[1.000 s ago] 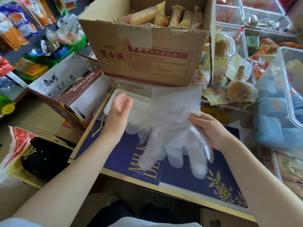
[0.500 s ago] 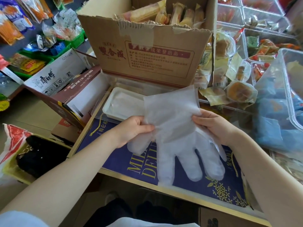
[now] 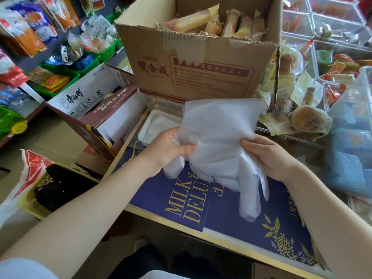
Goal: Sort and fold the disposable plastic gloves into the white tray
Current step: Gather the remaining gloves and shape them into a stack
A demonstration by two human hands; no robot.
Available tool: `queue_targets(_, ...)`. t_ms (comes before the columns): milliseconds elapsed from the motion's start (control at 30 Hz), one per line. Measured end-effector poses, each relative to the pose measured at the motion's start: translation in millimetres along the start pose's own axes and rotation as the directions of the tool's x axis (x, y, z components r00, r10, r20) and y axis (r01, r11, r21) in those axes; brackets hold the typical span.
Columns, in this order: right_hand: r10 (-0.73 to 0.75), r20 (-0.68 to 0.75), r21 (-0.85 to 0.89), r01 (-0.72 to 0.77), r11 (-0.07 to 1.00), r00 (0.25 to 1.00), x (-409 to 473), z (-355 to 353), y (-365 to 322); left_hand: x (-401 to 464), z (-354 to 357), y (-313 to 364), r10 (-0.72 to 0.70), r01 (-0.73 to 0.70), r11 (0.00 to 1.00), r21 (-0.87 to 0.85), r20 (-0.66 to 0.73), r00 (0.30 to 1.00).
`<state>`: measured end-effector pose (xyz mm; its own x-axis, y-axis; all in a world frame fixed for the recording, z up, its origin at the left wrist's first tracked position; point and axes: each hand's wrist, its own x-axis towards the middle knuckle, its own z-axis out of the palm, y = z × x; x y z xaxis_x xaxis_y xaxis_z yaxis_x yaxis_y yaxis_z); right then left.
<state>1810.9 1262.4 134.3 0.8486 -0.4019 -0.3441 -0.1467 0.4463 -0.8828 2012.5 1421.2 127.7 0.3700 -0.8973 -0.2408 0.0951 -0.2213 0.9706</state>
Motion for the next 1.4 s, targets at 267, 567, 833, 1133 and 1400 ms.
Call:
queue_targets(267, -0.098, -0.030, 0.047, 0.100, 0.994, 0.995, -7, 24, -26, -10, -15, 23, 0.271, -0.271, 0.962, -0.027, -0.023, 0.962)
queue_targets(567, -0.166, -0.258, -0.113, 0.141, 0.984, 0.952, 7, 44, -27, -24, -57, 57, 0.442, -0.536, 0.780, 0.322, 0.321, 0.837)
queue_targets(833, -0.333, -0.218, -0.578, 0.153, 0.801, 0.917, 24, 82, -10, -32, -89, 42, 0.234, -0.350, 0.821, 0.451, 0.292, 0.927)
queue_targets(1133, -0.440, -0.293, -0.551, 0.225, 0.803, 0.849, 41, 128, 17, -20, -96, 18, 0.102, -0.121, 0.992, -0.023, -0.393, 0.914)
queue_targets(1400, -0.283, -0.377, -0.352, 0.146, 0.924, 0.882, 57, 136, 33, -21, -120, 10, -0.146, 0.118, 0.976, -0.184, -0.147, 0.978)
